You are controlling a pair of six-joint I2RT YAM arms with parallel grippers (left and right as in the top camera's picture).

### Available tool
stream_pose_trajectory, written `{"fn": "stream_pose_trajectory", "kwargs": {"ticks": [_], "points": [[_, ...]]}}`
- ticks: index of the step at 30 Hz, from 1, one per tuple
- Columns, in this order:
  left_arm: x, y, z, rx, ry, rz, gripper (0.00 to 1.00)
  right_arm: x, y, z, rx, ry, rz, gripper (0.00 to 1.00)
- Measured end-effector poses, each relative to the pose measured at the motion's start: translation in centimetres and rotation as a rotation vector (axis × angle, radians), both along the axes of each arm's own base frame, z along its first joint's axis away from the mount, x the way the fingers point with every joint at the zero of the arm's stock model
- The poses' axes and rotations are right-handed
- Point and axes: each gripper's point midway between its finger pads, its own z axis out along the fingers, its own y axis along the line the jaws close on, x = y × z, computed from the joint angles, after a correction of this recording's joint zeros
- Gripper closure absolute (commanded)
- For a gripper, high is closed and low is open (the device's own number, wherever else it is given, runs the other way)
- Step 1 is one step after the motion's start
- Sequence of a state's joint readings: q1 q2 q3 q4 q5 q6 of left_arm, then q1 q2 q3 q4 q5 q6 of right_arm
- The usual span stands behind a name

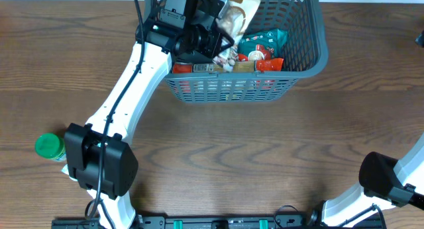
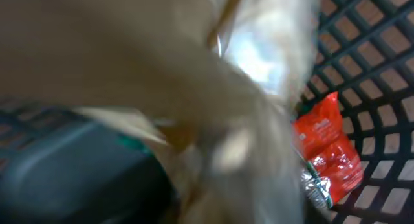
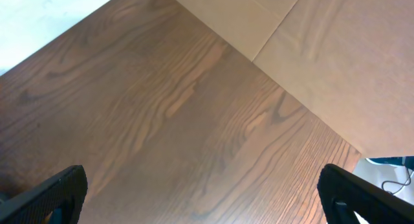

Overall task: Pack container
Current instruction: 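Drop the snack bag into the basket and pull the left gripper back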

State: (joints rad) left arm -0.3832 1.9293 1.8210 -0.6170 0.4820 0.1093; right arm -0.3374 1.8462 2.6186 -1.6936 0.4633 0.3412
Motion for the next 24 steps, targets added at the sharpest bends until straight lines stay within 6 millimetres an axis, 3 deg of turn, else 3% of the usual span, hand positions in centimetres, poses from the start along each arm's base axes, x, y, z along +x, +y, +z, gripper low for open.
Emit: {"fn": "stream_pose_trajectory", "kwargs": {"ticks": [8, 11, 14, 18, 24], "points": [[-0.1, 0.1, 0.8, -0.007, -0.014, 0.004, 0.01, 0.0, 0.0, 0.0, 0.0, 0.0, 0.0, 0.01], [-0.3, 0.6, 1.8, -0.001, -0.032, 0.022, 0.01, 0.0, 0.0, 0.0, 0.0, 0.0, 0.0, 0.01], [-0.8, 2.5, 3.9, 0.044, -0.075, 0.087, 0.01, 0.0, 0.0, 0.0, 0.0, 0.0, 0.0, 0.01], [-2.0, 7.2, 7.3, 0.13, -0.133, 0.227, 0.01, 0.0, 0.0, 0.0, 0.0, 0.0, 0.0, 0.01], [-6.5, 17.3, 11.0, 0.243, -0.11, 0.53, 0.01, 0.0, 0.0, 0.0, 0.0, 0.0, 0.0, 0.01]]}}
